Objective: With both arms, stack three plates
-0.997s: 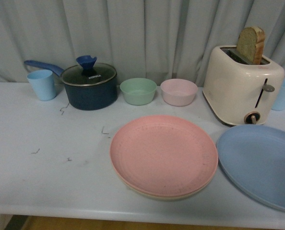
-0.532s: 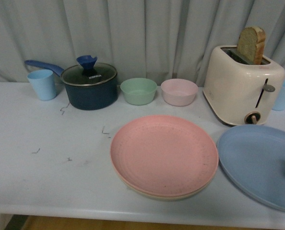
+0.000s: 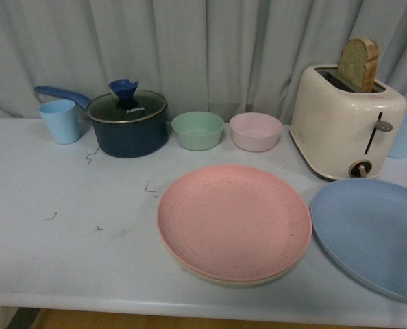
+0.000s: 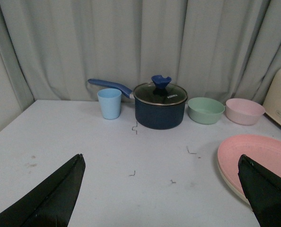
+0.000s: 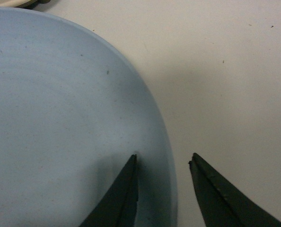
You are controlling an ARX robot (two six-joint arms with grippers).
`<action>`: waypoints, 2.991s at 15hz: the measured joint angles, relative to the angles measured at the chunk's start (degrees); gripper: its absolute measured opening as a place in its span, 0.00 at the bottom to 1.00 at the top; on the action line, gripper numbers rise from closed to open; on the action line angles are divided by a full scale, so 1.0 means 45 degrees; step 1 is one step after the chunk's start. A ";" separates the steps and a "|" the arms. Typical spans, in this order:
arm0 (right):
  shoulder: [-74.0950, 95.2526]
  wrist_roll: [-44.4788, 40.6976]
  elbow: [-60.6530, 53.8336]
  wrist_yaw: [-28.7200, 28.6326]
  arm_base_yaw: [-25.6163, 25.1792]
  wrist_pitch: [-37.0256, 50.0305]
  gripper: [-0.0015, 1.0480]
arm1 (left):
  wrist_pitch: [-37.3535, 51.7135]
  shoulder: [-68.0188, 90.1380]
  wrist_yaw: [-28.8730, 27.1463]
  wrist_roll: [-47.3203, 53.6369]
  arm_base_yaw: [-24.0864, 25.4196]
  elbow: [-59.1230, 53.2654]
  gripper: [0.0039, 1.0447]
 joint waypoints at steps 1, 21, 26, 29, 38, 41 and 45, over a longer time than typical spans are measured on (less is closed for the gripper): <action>0.0000 -0.0034 -0.0015 -0.0005 -0.0024 0.0053 0.30 | -0.0005 0.0000 0.0005 0.0000 0.0005 0.0000 0.94; -1.0642 0.2205 -0.4328 -0.3298 0.2346 -0.1996 0.03 | 0.0000 0.0000 0.0000 0.0000 0.0005 0.0000 0.94; -0.3191 0.4459 0.1302 0.0923 0.7310 -0.3308 0.03 | -0.0005 0.0000 0.0005 0.0000 0.0005 0.0000 0.94; -0.2385 0.4682 0.1666 0.1166 0.6815 -0.3172 0.03 | 0.0000 0.0000 0.0000 0.0000 0.0005 0.0000 0.94; -0.1690 0.5051 0.1987 0.0782 0.6577 -0.3628 0.32 | 0.0000 0.0000 0.0000 0.0000 0.0000 0.0000 0.94; -0.3497 0.5056 0.1229 0.0243 0.5591 -0.3400 0.70 | 0.0000 0.0000 0.0000 0.0000 0.0005 0.0000 0.94; -0.7587 0.4716 -0.0389 -0.0622 0.4386 -0.2273 0.90 | -0.0005 0.0000 0.0000 0.0000 0.0005 0.0000 0.94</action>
